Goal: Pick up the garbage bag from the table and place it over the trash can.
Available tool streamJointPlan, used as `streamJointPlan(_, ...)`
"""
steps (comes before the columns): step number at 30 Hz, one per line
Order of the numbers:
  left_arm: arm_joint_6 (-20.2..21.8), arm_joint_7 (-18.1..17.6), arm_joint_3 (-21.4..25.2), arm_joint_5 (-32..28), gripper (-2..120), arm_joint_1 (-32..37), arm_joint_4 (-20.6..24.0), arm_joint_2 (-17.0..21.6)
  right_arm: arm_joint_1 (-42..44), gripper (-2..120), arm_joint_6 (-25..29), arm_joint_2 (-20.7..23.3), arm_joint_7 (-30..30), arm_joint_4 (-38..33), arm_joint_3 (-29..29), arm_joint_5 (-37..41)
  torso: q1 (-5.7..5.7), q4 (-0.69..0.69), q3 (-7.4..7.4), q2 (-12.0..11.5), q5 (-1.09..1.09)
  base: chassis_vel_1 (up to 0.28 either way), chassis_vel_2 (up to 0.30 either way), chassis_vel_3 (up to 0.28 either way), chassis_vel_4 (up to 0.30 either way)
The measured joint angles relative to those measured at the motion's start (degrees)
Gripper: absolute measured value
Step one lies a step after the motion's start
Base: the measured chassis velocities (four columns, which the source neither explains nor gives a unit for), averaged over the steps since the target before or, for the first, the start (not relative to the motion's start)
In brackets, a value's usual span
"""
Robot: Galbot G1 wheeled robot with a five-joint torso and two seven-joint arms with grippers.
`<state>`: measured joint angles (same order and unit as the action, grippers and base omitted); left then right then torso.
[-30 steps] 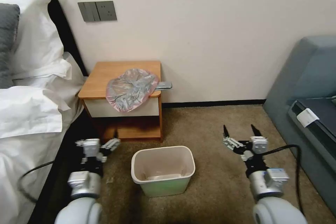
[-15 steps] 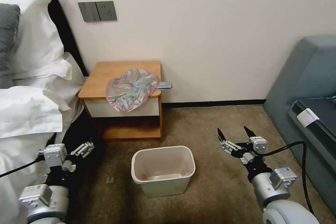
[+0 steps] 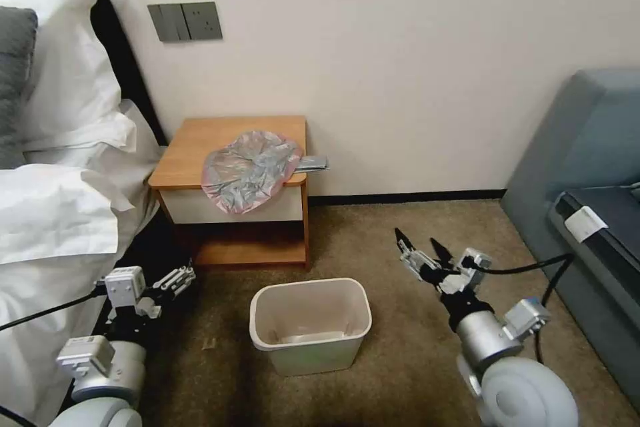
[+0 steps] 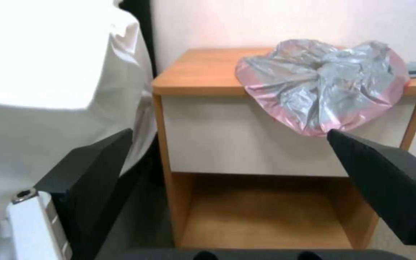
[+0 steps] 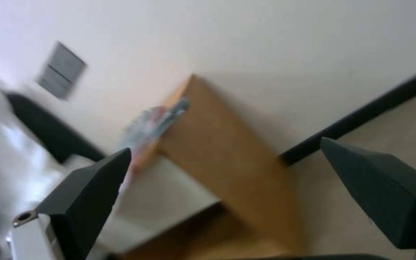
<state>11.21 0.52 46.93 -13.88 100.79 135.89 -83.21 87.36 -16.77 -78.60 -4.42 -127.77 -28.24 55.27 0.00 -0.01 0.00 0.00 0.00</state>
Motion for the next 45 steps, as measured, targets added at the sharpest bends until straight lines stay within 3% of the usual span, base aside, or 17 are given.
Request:
streamJointPlan(3,0.8,-0.6,0.6,-0.5,100,0.3,1.1,0.6,-5.0,100,-2.3,-0.2,-4.2,2.5,2.0,11.9,0.0,0.0,0.0,0.0,-0.01,0.0,0.0,0.0,0.0)
streamJointPlan(11,1.8,-2.4,1.0,-0.5,100,0.9,2.2,0.2,-17.0,100,-3.4,-2.2,-8.6,11.5,7.3,27.1,0.0,0.01,0.0,0.0,-0.01,0.0,0.0,0.0,0.0)
streamJointPlan(25,2.2,-3.1,-1.4,0.5,100,1.0,2.7,-0.4,-30.5,100,-1.7,-4.9,-6.7,28.7,11.2,32.8,0.0,0.0,0.0,0.0,-0.01,0.0,0.0,0.0,0.0)
streamJointPlan(32,3.2,-3.1,-3.9,1.7,100,0.2,2.2,-1.8,-41.5,100,-0.2,-6.1,-2.2,42.5,13.7,33.9,0.0,0.0,0.0,0.0,-0.01,0.0,0.0,0.0,0.0)
streamJointPlan(39,3.2,-3.0,-4.1,2.0,100,0.2,2.2,-2.2,-46.4,100,-0.1,-8.1,-0.3,47.7,15.5,32.8,0.0,0.0,0.0,0.0,-0.01,0.0,0.0,0.0,0.0)
streamJointPlan(42,3.2,-3.0,-4.0,2.1,100,0.3,2.2,-2.2,-48.2,95,0.2,-9.3,0.2,50.0,16.0,31.8,0.0,0.01,0.0,0.0,-0.01,0.0,0.0,0.0,0.0)
streamJointPlan(45,3.1,-3.0,-3.9,2.2,100,0.5,2.4,-2.3,-49.3,82,0.8,-10.8,0.2,51.7,15.9,30.7,0.01,0.01,0.0,0.0,-0.01,0.0,0.0,0.0,0.0)
